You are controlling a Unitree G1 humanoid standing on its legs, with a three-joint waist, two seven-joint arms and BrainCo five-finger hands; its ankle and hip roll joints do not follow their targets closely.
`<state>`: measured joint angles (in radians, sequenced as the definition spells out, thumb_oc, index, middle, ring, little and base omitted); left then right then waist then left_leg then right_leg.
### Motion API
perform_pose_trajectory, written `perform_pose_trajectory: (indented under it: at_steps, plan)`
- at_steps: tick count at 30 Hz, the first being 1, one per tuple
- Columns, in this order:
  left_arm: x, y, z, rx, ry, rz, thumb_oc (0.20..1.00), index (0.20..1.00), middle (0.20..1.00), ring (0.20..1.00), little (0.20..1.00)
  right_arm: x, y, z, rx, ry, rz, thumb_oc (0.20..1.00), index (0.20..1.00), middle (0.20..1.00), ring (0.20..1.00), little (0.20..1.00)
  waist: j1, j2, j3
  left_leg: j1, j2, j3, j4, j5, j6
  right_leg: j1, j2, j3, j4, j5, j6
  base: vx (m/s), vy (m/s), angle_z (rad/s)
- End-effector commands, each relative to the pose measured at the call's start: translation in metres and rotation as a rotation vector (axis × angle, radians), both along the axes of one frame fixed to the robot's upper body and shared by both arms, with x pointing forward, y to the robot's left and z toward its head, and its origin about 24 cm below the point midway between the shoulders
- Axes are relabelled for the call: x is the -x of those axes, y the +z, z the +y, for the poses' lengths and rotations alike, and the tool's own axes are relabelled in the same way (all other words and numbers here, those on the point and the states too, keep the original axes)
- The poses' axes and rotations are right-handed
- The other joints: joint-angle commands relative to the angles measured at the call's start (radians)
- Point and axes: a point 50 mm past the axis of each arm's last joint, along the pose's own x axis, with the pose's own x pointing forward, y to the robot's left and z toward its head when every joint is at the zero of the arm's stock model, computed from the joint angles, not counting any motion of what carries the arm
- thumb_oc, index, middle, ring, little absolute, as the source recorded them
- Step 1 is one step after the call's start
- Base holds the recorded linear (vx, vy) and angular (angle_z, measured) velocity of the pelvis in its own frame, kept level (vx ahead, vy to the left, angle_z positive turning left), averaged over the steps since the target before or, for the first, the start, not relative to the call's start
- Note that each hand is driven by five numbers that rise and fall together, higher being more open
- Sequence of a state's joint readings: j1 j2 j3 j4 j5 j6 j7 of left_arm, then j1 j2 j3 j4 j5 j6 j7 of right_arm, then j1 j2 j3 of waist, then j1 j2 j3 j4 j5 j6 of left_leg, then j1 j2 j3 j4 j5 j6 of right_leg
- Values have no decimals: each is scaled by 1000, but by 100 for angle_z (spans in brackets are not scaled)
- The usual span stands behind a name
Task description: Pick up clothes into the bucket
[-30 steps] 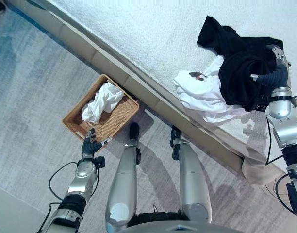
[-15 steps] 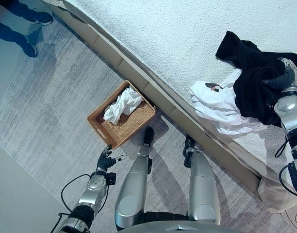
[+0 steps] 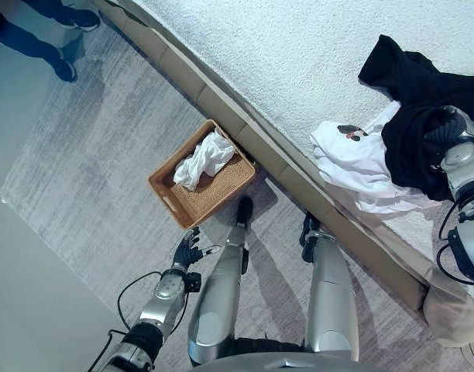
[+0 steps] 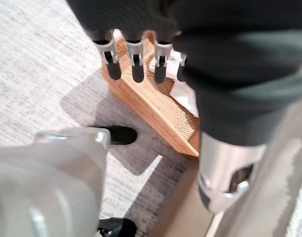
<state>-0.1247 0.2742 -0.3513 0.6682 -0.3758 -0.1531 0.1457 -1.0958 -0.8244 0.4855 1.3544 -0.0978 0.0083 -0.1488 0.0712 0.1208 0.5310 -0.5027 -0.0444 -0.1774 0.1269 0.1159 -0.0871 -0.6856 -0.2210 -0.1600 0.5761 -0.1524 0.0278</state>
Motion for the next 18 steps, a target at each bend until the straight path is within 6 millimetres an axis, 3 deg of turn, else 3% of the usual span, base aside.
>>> perform_pose_trajectory:
  at_steps: [1,5,10,12,13,14,15,16,17,18]
  plan:
    - [-3,2,-7,30,-16,-8,1000,1000,1000,1000,1000,7,7,-13,68,-50,48,200,200,200,200,200,-4,16,-11,-20,-26,9,38,-22,28,63,-19,5,-50,20,50,0,0,0]
    - [-7,6,-8,32,-8,-29,1000,1000,1000,1000,1000,2,24,-7,71,-18,-62,200,200,200,200,200,-11,10,-11,-20,-27,11,49,-29,28,62,-16,13,-47,20,52,0,0,0]
    - [-8,9,0,16,29,-53,1000,1000,1000,1000,1000,-2,91,20,156,118,-411,200,200,200,200,200,-35,-29,-11,-3,-21,25,69,-48,24,85,-6,32,-59,27,58,5,10,-2]
    - [-8,10,6,4,50,-63,1000,1000,1000,1000,1000,5,118,33,241,185,-532,200,200,200,200,200,-48,-47,-11,10,-16,30,77,-58,24,98,-3,37,-64,30,60,10,25,-6]
    - [-8,11,12,-17,66,-71,1000,1000,1000,1000,1000,17,141,40,316,213,-644,200,200,200,200,200,-57,-65,-11,27,-11,37,89,-71,24,119,1,42,-70,33,62,8,20,-9]
    - [-8,11,12,-18,66,-70,1000,1000,1000,1000,1000,18,141,39,315,211,-643,200,200,200,200,200,-56,-65,-11,28,-11,37,89,-71,24,119,1,42,-70,33,62,20,19,-15]
    - [-10,13,16,-38,71,-84,1000,1000,1000,1000,1000,29,154,35,358,186,-721,200,200,200,200,200,-61,-79,-11,54,-7,41,98,-85,24,157,4,42,-83,36,64,13,6,-14]
    - [-9,13,16,-38,71,-84,1000,1000,1000,1000,1000,29,153,34,358,185,-720,200,200,200,200,200,-61,-79,-11,55,-6,41,98,-86,24,158,5,41,-84,36,64,21,9,-13]
    - [-11,18,22,-49,90,-110,1000,1000,1000,1000,1000,41,169,42,389,215,-815,200,200,200,200,200,-70,-93,-11,76,-2,47,108,-99,26,184,9,46,-92,38,66,23,10,-6]
    - [-12,21,24,-58,87,-123,1000,1000,1000,1000,1000,45,170,36,387,190,-832,200,200,200,200,200,-71,-99,-14,88,-1,50,116,-108,27,200,10,46,-97,39,68,22,10,-4]
